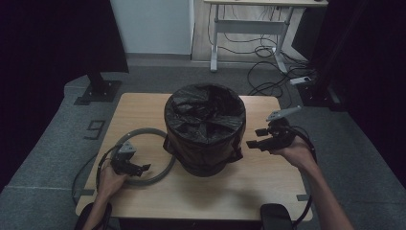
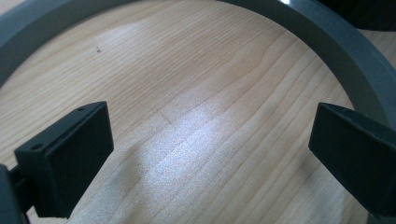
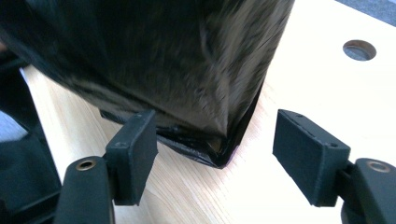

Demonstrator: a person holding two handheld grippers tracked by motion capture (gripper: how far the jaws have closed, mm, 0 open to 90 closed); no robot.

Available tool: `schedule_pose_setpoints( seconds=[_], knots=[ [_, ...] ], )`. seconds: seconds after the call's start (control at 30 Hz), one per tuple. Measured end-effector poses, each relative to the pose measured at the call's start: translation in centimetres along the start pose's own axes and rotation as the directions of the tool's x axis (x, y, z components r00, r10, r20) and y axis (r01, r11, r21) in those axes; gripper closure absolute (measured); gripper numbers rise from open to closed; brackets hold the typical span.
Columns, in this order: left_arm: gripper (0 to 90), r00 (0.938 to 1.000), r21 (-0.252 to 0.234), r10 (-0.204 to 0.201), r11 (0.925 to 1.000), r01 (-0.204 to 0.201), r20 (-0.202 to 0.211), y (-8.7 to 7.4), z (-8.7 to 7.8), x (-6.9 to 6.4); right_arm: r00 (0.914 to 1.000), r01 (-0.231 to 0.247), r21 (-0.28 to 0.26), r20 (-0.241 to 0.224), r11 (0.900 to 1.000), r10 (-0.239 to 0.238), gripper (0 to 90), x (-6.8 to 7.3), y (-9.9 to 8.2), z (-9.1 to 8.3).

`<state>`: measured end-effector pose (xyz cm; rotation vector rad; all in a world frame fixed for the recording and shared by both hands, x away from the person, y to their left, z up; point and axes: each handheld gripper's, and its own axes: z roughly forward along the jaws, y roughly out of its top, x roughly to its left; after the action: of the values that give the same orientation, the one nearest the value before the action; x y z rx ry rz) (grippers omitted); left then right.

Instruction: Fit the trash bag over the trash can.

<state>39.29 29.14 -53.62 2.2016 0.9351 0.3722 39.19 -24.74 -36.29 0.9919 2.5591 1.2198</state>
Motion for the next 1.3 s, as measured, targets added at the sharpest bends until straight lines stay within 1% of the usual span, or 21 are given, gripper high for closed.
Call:
schedule_pose_setpoints(
  seconds=[0.07, 0.1, 0.13, 0.17, 0.23, 0.3, 0.37, 0.43, 0.5, 0.6, 0.63, 0.67, 0.7, 0.73, 0.83, 0.97, 1.1, 1.2, 1.23, 1.27, 1.3],
  knots=[
    [0.0, 1.0, 0.008, -0.004, 1.0, 0.004, 0.0, -0.1, 0.2, 0.1, 1.0, -0.01, -0.011, 0.002, 0.9999, 0.01, 29.4, 0.0, 0.8, -0.8],
    [0.0, 1.0, 0.01, -0.007, 0.9999, 0.007, 0.005, -0.1, 0.4, 0.1, 0.9999, -0.01, -0.017, 0.003, 0.9998, 0.01, 31.9, 0.0, 1.3, -1.2],
    [0.0, 0.9999, 0.013, -0.008, 0.9999, 0.008, 0.006, -0.1, 0.5, 0.1, 0.9999, -0.013, -0.019, 0.006, 0.9997, 0.013, 36.1, 0.0, 1.9, -1.6],
    [0.0, 1.0, 0.023, -0.001, 0.9997, 0.0, 0.003, -0.1, 0.7, 0.0, 0.9999, -0.012, -0.02, 0.01, 0.9997, 0.012, 40.6, 0.1, 2.5, -1.9],
    [0.0, 1.0, 0.033, 0.006, 0.9994, -0.006, -0.002, -0.1, 0.9, 0.0, 0.9995, -0.025, -0.02, 0.018, 0.9995, 0.025, 52.3, 0.3, 3.7, -2.6],
    [0.0, 0.9999, 0.052, 0.013, 0.9986, -0.012, -0.01, -0.1, 1.1, -0.1, 0.9996, -0.019, -0.022, 0.021, 0.9996, 0.019, 62.5, 0.5, 4.8, -3.0],
    [0.0, 0.9997, 0.061, 0.019, 0.998, -0.018, -0.014, -0.3, 1.2, -0.1, 0.9993, -0.008, -0.029, 0.036, 0.9995, 0.009, 68.6, 0.8, 5.9, -3.2],
    [0.0, 0.9999, 0.057, 0.008, 0.9983, -0.008, -0.008, -0.4, 1.2, 0.0, 0.9995, -0.001, -0.034, 0.033, 0.9994, 0.002, 73.1, 0.9, 6.7, -3.2],
    [0.0, 0.9999, 0.057, 0.002, 0.9984, -0.001, -0.012, -0.4, 1.2, 0.1, 0.9992, 0.007, -0.033, 0.039, 0.9994, -0.006, 76.4, 1.1, 7.7, -2.9],
    [0.0, 0.9998, 0.058, -0.008, 0.9983, 0.009, -0.016, -0.4, 1.2, 0.1, 0.9987, 0.025, -0.023, 0.046, 0.9994, -0.024, 80.6, 1.4, 9.2, -2.1],
    [0.0, 0.9998, 0.06, -0.013, 0.9981, 0.014, -0.016, -0.4, 1.2, 0.1, 0.9981, 0.038, -0.016, 0.048, 0.9991, -0.038, 82.1, 1.6, 9.9, -1.6],
    [0.0, 0.9997, 0.06, -0.015, 0.998, 0.016, -0.017, -0.4, 1.2, 0.1, 0.9981, 0.043, -0.015, 0.045, 0.9989, -0.043, 83.0, 1.7, 10.3, -1.3],
    [0.0, 0.9997, 0.061, -0.016, 0.998, 0.017, -0.017, -0.4, 1.2, 0.1, 0.9982, 0.047, -0.012, 0.039, 0.9988, -0.047, 83.7, 1.8, 10.9, -0.9],
    [0.0, 0.9997, 0.061, -0.017, 0.998, 0.018, -0.017, -0.4, 1.2, 0.1, 0.997, 0.062, 0.002, 0.047, 0.9981, -0.062, 83.8, 2.1, 11.6, -0.3],
    [0.0, 0.9997, 0.061, -0.018, 0.998, 0.019, -0.017, -0.4, 1.2, 0.1, 0.9951, 0.085, 0.01, 0.049, 0.9963, -0.085, 82.8, 2.6, 13.4, 1.1],
    [0.0, 0.9996, 0.061, -0.02, 0.9979, 0.021, -0.018, -0.4, 1.2, 0.1, 0.9912, 0.116, -0.011, 0.065, 0.9932, -0.115, 76.2, 3.1, 15.5, 2.8],
    [0.0, 0.9996, 0.06, -0.021, 0.9979, 0.022, -0.019, -0.4, 1.2, 0.0, 0.9894, 0.118, -0.016, 0.087, 0.9929, -0.116, 71.3, 3.3, 17.4, 4.6],
    [0.0, 0.9996, 0.06, -0.021, 0.9979, 0.022, -0.02, -0.4, 1.2, 0.0, 0.9877, 0.12, -0.017, 0.103, 0.9926, -0.117, 65.5, 3.3, 18.5, 5.7],
    [0.0, 0.9996, 0.06, -0.021, 0.9979, 0.023, -0.02, -0.4, 1.2, 0.0, 0.988, 0.118, -0.018, 0.103, 0.9928, -0.116, 62.1, 3.3, 18.8, 6.1],
    [0.0, 0.9996, 0.06, -0.021, 0.9979, 0.022, -0.02, -0.4, 1.2, 0.0, 0.986, 0.127, -0.013, 0.11, 0.9918, -0.125, 58.2, 3.3, 19.2, 6.5],
    [0.0, 0.9996, 0.06, -0.021, 0.9979, 0.023, -0.02, -0.4, 1.2, 0.0, 0.9826, 0.136, -0.008, 0.129, 0.9907, -0.134, 57.2, 3.2, 19.6, 7.0]
  ],
)
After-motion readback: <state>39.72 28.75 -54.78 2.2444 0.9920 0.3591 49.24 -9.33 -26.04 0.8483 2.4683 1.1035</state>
